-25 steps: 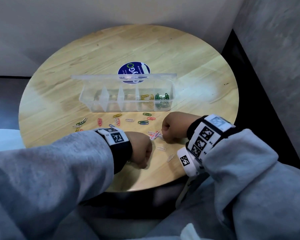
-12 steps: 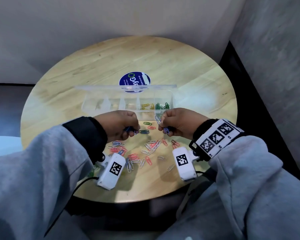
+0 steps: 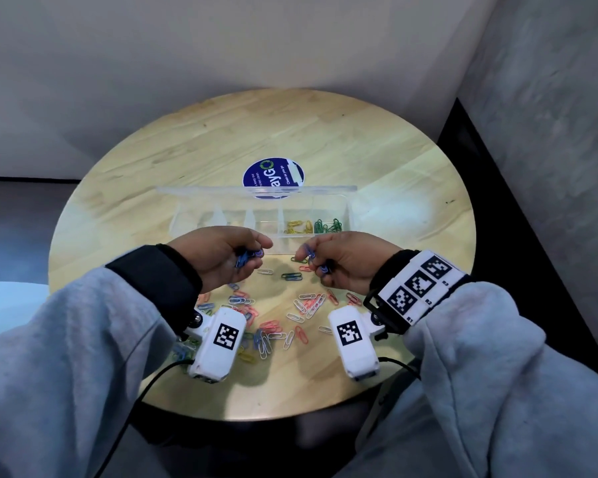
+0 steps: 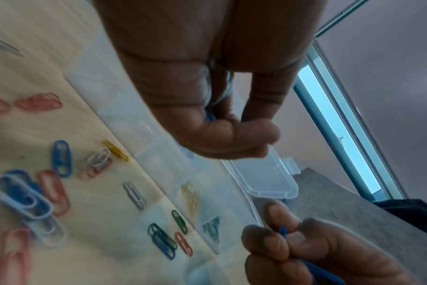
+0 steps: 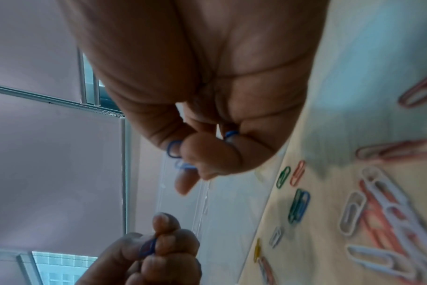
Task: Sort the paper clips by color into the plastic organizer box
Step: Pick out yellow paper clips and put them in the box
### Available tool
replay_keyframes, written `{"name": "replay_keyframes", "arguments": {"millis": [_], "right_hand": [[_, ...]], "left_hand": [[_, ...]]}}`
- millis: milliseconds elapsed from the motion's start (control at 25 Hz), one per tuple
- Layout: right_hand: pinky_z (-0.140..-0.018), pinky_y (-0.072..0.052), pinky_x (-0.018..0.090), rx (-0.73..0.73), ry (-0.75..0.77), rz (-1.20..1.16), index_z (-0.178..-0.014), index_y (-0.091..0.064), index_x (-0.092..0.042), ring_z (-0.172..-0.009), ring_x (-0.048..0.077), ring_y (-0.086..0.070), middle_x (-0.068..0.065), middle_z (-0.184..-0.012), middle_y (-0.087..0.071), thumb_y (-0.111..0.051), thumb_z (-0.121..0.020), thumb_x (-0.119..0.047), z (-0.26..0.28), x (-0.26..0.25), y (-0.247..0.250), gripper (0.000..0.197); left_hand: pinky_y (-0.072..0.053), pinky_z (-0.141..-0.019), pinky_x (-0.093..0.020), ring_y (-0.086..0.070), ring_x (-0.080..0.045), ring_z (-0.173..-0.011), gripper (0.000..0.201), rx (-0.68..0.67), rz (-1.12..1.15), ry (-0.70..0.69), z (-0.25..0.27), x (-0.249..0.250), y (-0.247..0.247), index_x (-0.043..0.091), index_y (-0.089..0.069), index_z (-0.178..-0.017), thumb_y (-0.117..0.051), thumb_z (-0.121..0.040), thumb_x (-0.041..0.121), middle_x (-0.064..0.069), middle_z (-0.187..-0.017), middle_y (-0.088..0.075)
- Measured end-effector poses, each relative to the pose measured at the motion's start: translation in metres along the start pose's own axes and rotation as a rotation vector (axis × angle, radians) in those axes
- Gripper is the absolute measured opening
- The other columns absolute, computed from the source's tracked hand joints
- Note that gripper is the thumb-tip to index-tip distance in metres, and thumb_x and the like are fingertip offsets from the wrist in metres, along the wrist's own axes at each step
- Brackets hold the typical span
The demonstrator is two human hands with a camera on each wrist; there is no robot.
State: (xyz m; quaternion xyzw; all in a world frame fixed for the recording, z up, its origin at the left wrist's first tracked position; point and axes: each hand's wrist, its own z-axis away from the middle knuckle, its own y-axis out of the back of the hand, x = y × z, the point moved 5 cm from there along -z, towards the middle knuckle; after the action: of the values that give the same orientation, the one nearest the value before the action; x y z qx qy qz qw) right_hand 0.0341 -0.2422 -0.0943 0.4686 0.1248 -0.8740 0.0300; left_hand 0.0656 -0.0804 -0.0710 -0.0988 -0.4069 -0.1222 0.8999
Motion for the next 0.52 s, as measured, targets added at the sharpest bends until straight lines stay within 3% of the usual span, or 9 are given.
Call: {"name": "replay_keyframes", "arguments": {"millis": [120, 200, 320, 400, 520], "right_hand": [[-0.039, -0.039, 0.014, -0.008, -0.006, -0.127, -0.066, -0.047, -0.008, -0.044, 0.011, -0.043, 0.009, -0.065, -0.043, -0.026, -0.082, 0.012, -0.006, -0.008, -0.009, 0.033], [-0.041, -0.045, 0.015, -0.023, -0.008, -0.223, -0.071, -0.049, -0.005, -0.051, 0.014, -0.046, 0.011, -0.069, -0.046, -0.024, -0.081, 0.012, -0.010, -0.016, -0.012, 0.032], [-0.055, -0.057, 0.020, 0.004, 0.053, -0.385, -0.084, -0.054, 0.003, -0.071, 0.024, -0.056, 0.018, -0.084, -0.052, -0.023, -0.081, 0.016, -0.017, -0.029, -0.017, 0.034], [-0.066, -0.058, 0.022, 0.034, 0.100, -0.439, -0.088, -0.054, 0.006, -0.085, 0.029, -0.060, 0.023, -0.095, -0.053, -0.020, -0.082, 0.019, -0.024, -0.034, -0.024, 0.037], [-0.071, -0.056, 0.020, 0.079, 0.149, -0.465, -0.091, -0.052, 0.002, -0.099, 0.025, -0.056, 0.020, -0.099, -0.054, -0.017, -0.082, 0.021, -0.038, -0.038, -0.033, 0.041]], "left_hand": [[-0.052, -0.045, -0.012, -0.059, -0.007, -0.041, 0.025, 0.060, 0.119, -0.028, 0.000, 0.006, 0.013, 0.005, -0.059, -0.078, -0.038, -0.091, 0.000, -0.006, -0.072, -0.051], [-0.055, -0.051, -0.014, -0.063, -0.011, -0.047, 0.026, 0.077, 0.174, -0.057, 0.000, 0.011, 0.020, 0.003, -0.059, -0.079, -0.036, -0.090, -0.002, -0.009, -0.076, -0.055], [-0.057, -0.059, -0.019, -0.063, -0.019, -0.070, 0.033, 0.084, 0.213, -0.099, -0.002, 0.019, 0.027, 0.001, -0.059, -0.083, -0.029, -0.088, -0.010, -0.013, -0.086, -0.056], [-0.057, -0.063, -0.018, -0.059, -0.020, -0.082, 0.045, 0.091, 0.196, -0.119, -0.006, 0.024, 0.030, 0.002, -0.059, -0.086, -0.019, -0.084, -0.019, -0.015, -0.092, -0.055], [-0.055, -0.070, -0.019, -0.061, -0.017, -0.089, 0.058, 0.090, 0.126, -0.137, -0.018, 0.030, 0.030, 0.006, -0.059, -0.092, -0.013, -0.077, -0.025, -0.013, -0.096, -0.058]]}}
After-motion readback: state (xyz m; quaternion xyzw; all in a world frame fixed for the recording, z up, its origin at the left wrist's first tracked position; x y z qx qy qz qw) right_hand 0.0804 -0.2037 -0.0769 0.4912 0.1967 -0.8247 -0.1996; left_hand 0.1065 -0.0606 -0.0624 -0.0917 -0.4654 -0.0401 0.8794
